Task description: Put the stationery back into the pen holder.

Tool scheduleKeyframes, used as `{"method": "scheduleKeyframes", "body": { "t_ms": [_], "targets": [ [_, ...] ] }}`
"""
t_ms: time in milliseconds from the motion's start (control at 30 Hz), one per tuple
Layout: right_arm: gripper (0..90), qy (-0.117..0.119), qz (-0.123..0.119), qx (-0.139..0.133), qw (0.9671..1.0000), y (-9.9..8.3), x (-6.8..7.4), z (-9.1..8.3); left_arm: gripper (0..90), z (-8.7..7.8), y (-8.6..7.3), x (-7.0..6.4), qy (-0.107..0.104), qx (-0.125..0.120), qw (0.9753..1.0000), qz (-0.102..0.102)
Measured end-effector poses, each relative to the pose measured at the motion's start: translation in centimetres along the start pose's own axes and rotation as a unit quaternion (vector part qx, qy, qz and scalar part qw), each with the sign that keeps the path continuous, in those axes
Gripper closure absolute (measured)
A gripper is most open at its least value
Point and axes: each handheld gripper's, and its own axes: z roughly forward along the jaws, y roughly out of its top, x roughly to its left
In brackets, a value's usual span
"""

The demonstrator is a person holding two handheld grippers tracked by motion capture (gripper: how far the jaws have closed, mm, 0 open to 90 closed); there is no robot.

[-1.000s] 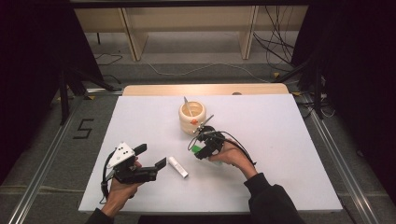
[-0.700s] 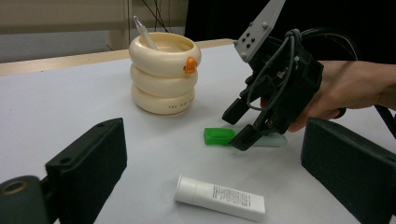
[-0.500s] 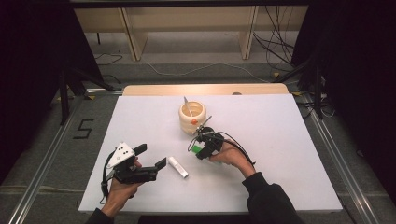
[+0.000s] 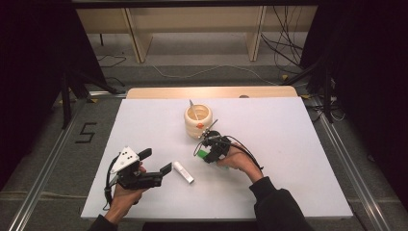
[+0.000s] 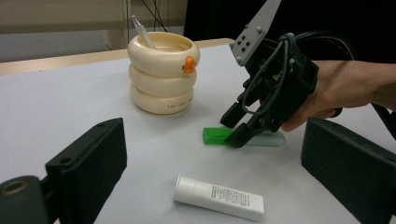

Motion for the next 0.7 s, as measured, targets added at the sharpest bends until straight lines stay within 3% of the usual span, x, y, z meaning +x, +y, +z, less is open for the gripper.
{"method": "scheduleKeyframes", "body": {
  "t_ms": [333,533,700],
  "targets": [
    [66.0,-0.001,-0.003,0.009,1.0,0.18,0.39,-0.09,6.5,0.02,0.0,0.0,0.0,0.001,1.0,-0.001],
    [67.2,-0.005,-0.01,0.011,0.9999,0.26,0.55,-0.17,6.5,-0.04,0.01,0.06,0.0,0.001,1.0,0.0],
    [67.3,-0.003,-0.008,-0.006,0.9999,0.17,0.57,-0.91,6.5,-0.01,0.01,0.05,0.001,0.0,1.0,0.0]
  ]
}}
